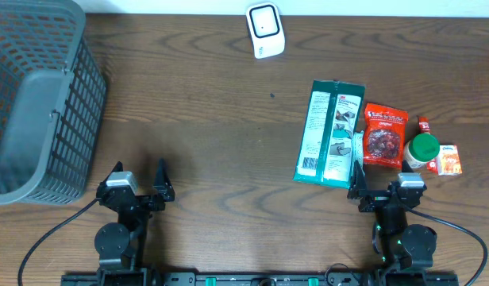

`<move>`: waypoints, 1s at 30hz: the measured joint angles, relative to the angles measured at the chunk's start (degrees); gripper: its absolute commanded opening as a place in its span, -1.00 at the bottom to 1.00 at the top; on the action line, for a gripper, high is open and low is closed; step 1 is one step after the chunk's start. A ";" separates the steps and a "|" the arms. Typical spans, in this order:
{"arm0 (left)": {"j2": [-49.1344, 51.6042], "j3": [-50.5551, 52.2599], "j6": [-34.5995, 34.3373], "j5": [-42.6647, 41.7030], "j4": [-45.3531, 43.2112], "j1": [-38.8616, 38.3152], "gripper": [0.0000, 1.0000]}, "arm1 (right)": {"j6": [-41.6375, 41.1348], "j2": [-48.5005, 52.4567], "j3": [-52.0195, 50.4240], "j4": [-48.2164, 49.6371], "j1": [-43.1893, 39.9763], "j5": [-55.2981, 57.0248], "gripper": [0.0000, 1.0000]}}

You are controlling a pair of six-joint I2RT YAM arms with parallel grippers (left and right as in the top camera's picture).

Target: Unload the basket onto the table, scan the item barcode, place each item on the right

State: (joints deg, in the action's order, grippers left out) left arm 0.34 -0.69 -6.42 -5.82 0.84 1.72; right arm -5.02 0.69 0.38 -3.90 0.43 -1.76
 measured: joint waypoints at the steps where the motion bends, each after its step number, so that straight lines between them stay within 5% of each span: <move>1: 0.00 0.00 0.28 0.00 0.00 0.00 0.90 | 0.00 0.00 0.00 0.00 0.00 0.00 0.99; 30: 0.00 0.00 0.72 0.00 0.00 0.00 0.90 | 0.00 0.00 0.00 0.00 0.00 0.00 0.99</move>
State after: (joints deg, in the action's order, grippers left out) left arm 0.34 -0.69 -5.69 -5.82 0.84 1.72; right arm -5.02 0.69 0.38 -3.90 0.43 -1.76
